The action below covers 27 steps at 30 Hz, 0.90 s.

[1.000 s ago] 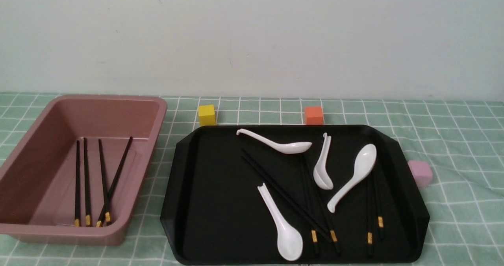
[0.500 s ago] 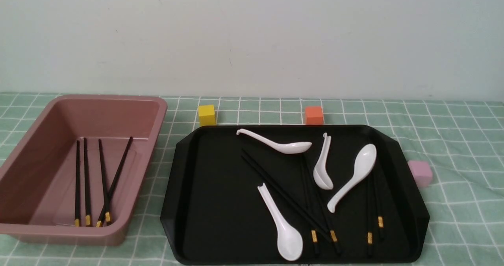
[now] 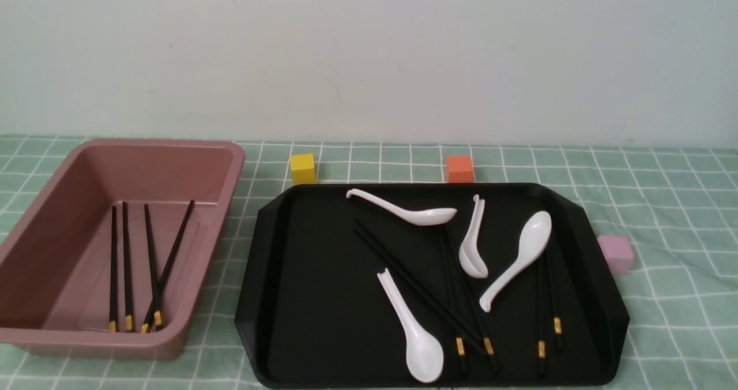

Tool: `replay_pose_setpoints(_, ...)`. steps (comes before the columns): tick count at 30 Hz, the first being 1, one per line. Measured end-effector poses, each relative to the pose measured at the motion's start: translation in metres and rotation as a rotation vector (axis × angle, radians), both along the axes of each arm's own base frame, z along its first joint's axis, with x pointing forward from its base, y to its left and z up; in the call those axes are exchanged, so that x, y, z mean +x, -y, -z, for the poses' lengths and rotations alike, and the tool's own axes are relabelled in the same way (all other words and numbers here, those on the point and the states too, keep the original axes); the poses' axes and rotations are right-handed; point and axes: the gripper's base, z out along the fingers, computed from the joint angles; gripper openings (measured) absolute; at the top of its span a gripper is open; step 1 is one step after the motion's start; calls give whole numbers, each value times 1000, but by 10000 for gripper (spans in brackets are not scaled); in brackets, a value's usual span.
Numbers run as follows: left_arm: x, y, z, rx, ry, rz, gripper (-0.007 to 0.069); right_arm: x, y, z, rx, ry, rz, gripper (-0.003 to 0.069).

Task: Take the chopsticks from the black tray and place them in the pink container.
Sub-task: 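Reach over to the black tray and grasp a pair of chopsticks with the left gripper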

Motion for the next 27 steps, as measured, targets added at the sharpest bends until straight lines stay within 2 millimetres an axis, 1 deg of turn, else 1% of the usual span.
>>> replay_pose_setpoints(2,0,6,-3,-352,-37,-27,51,0,0,0,0,0,0,240)
replay_pose_setpoints(3,-1,8,-5,-489,-57,-40,52,0,0,0,0,0,0,240)
replay_pose_setpoints(4,-1,9,-6,-566,-66,-43,53,0,0,0,0,0,0,240)
replay_pose_setpoints(5,-1,12,-9,-758,-88,-60,56,0,0,0,0,0,0,240)
replay_pose_setpoints(6,-1,12,-10,-794,-92,-61,57,0,0,0,0,0,0,240)
replay_pose_setpoints(7,0,13,-12,-909,-99,-70,58,0,0,0,0,0,0,240)
replay_pose_setpoints(10,0,12,-15,-989,-81,-81,61,0,0,0,0,0,0,240)
replay_pose_setpoints(17,3,3,-24,-1063,43,-136,69,0,0,0,0,0,0,240)
replay_pose_setpoints(20,4,-2,-28,-1148,97,-171,69,0,0,0,0,0,0,240)
replay_pose_setpoints(22,5,-9,-33,-1246,167,-218,69,0,0,0,0,0,0,240)
replay_pose_setpoints(24,5,-14,-35,-1300,214,-252,60,0,0,0,0,0,0,240)
replay_pose_setpoints(27,2,-14,-53,-1238,269,-215,13,0,0,0,0,0,0,240)
